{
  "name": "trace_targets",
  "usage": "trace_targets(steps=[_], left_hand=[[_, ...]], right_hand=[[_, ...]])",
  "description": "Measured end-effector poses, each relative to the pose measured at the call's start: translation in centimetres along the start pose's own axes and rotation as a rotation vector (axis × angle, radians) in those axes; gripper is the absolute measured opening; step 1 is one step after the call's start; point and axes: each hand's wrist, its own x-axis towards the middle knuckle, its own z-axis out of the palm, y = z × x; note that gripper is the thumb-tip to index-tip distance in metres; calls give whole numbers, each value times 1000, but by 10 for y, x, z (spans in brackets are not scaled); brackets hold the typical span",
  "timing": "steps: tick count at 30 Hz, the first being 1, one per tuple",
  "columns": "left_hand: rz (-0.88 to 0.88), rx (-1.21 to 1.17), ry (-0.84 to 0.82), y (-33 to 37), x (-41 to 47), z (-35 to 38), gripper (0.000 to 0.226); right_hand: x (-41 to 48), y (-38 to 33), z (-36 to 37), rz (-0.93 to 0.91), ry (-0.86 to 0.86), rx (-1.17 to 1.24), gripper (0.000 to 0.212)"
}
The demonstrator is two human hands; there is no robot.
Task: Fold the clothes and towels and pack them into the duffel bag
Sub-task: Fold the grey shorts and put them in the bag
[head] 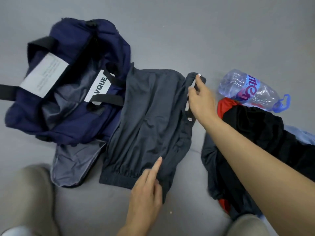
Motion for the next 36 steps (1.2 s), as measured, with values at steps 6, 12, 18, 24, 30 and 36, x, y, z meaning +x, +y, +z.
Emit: trace_targets(steps=[6,12,18,24,30,36], left_hand=[[-81,29,196,-34,21,-47,81],[-135,274,155,-73,26,-69,108],[-33,464,171,-91,25,-62,85],[-29,448,78,-100,22,-43,52],[132,453,-7,-85,27,4,53],[159,523,-92,-37,55,46,49]], right_hand=[[18,-83,61,-119,-65,0,54],[19,-114,120,-267,-219,-104,59],[-7,-82,132,-457,-447,-289,65],[-76,-17,102,-572,-458,-512,73],[-66,68,31,-607,-644,-842,79],[-44,88,-28,-528,-760,-990,86]])
